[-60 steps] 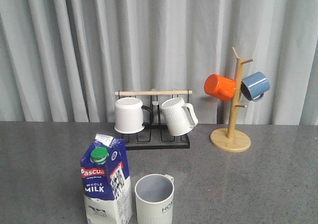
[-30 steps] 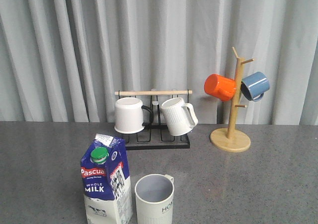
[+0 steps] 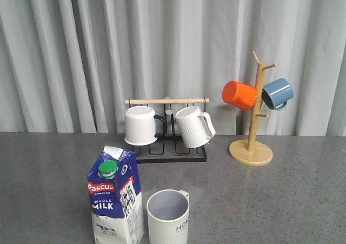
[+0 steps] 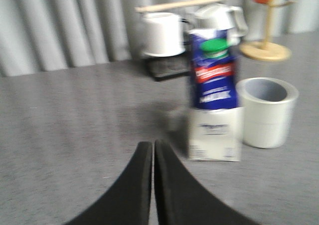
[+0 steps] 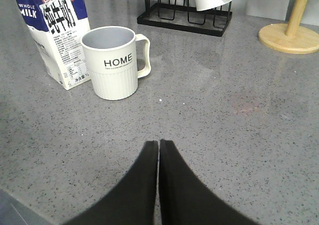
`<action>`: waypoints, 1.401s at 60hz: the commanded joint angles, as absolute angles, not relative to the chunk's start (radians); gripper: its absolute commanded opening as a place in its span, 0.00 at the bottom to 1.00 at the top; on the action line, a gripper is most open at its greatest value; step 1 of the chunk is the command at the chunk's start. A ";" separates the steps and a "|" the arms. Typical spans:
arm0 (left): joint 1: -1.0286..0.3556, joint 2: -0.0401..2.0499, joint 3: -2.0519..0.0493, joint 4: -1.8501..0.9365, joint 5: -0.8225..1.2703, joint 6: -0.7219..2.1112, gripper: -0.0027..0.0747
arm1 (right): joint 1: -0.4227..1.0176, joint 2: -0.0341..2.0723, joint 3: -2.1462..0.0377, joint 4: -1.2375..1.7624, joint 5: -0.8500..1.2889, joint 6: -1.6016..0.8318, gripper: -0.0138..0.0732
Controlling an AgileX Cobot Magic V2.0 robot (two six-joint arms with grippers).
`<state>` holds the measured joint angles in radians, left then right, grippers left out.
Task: Place milk next to cup
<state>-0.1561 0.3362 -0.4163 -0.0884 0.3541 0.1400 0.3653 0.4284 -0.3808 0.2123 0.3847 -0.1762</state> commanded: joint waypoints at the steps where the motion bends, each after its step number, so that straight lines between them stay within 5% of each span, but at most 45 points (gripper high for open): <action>1: -0.114 0.263 -0.248 -0.073 0.063 0.134 0.02 | 0.362 0.435 -0.405 0.210 0.310 -0.182 0.15; 15: -0.048 0.086 0.056 -0.073 -0.165 0.134 0.02 | 0.362 0.435 -0.405 0.210 0.310 -0.182 0.15; 25: -0.007 -0.027 0.045 -0.044 -0.031 0.185 0.02 | 0.362 0.435 -0.405 0.210 0.310 -0.182 0.15; 84: -0.007 -0.024 0.045 -0.044 -0.026 0.191 0.02 | 0.362 0.435 -0.405 0.210 0.310 -0.182 0.15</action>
